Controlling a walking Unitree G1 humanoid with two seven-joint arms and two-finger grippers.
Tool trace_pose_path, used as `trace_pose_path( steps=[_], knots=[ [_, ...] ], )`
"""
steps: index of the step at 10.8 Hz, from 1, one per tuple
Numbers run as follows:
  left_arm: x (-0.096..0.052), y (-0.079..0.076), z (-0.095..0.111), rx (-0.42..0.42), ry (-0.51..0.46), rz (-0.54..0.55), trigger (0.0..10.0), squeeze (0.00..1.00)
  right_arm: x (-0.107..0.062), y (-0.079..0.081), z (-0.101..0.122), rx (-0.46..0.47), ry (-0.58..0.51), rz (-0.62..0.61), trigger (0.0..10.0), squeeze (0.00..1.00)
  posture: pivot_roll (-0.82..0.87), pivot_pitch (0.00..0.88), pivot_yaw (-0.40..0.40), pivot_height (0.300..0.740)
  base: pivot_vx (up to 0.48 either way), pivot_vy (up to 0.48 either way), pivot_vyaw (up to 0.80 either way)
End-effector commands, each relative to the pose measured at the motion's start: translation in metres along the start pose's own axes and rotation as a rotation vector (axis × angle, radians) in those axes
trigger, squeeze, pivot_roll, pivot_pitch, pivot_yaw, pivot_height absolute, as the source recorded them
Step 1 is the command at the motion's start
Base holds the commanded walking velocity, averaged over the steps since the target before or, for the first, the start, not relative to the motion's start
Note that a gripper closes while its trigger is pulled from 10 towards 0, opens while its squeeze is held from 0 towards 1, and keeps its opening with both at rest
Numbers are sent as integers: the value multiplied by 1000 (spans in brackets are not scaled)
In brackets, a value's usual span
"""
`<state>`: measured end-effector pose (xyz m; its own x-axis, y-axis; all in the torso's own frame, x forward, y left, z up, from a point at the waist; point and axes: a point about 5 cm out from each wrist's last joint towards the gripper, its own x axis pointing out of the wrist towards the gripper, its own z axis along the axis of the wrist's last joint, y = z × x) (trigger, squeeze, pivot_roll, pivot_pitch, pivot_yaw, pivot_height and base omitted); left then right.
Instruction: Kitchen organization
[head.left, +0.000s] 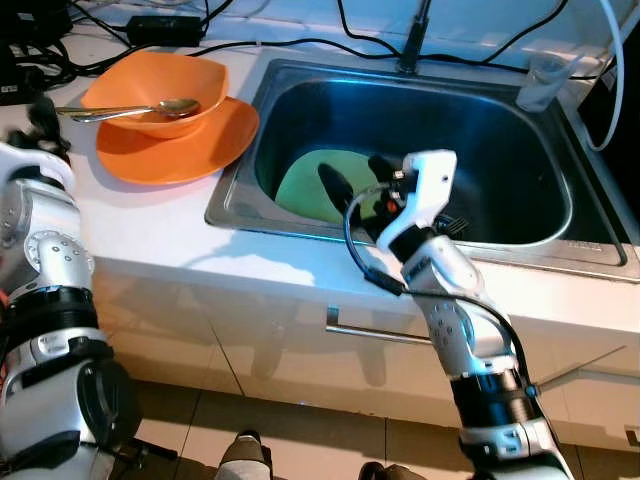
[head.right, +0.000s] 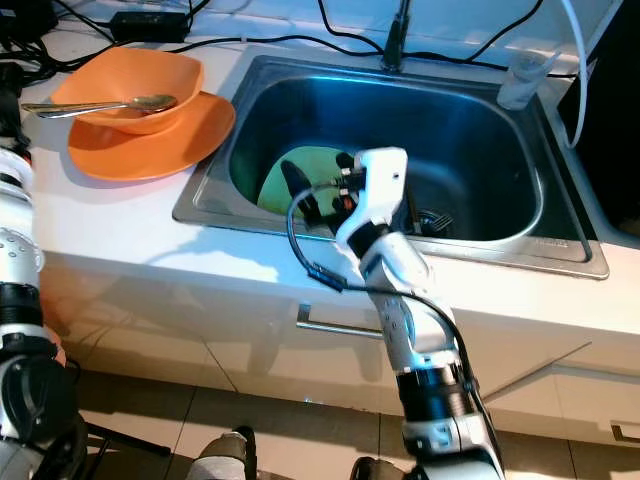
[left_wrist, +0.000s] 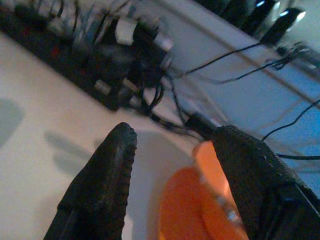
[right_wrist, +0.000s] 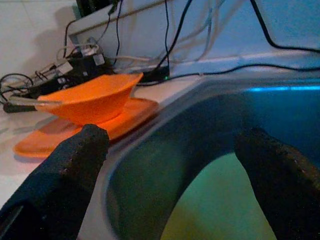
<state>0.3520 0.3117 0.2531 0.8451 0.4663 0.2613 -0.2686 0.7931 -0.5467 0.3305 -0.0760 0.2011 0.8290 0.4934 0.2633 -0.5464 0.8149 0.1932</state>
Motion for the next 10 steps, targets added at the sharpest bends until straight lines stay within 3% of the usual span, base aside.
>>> trace_pose_path(
  steps=[1, 3, 5, 7, 8, 9, 10],
  knots=[
    [-1, -5, 10, 48, -28, -15, 10000, 0, 1, -3, 2, -12, -10, -9, 10000, 1000, 128, 112, -7, 740, 0, 0, 0],
    [-11, -9, 20, 112, -67, -26, 10000, 0, 2, -4, 3, -18, -16, -13, 10000, 1000, 132, 103, -9, 740, 0, 0, 0],
    [-35, -23, 25, 213, -97, -93, 10000, 0, 4, -9, 4, -31, -24, -24, 10000, 1000, 142, 97, -13, 740, 0, 0, 0],
    [-54, -31, 20, 278, -94, -136, 10000, 0, 5, -12, 7, -39, -31, -29, 10000, 1000, 149, 93, -17, 740, 0, 0, 0],
    [-69, -38, 15, 369, -103, -188, 10000, 0, 6, -14, 8, -43, -38, -34, 10000, 1000, 152, 88, -22, 740, 0, 0, 0],
    [-78, -44, 9, 396, -89, -215, 10000, 0, 6, -16, 9, -50, -42, -43, 10000, 1000, 152, 76, -27, 740, 0, 0, 0],
    [-89, -50, -6, 405, -40, -241, 10000, 0, 7, -19, 10, -58, -51, -72, 10000, 0, 149, 67, -29, 740, 0, 0, 0]
  ],
)
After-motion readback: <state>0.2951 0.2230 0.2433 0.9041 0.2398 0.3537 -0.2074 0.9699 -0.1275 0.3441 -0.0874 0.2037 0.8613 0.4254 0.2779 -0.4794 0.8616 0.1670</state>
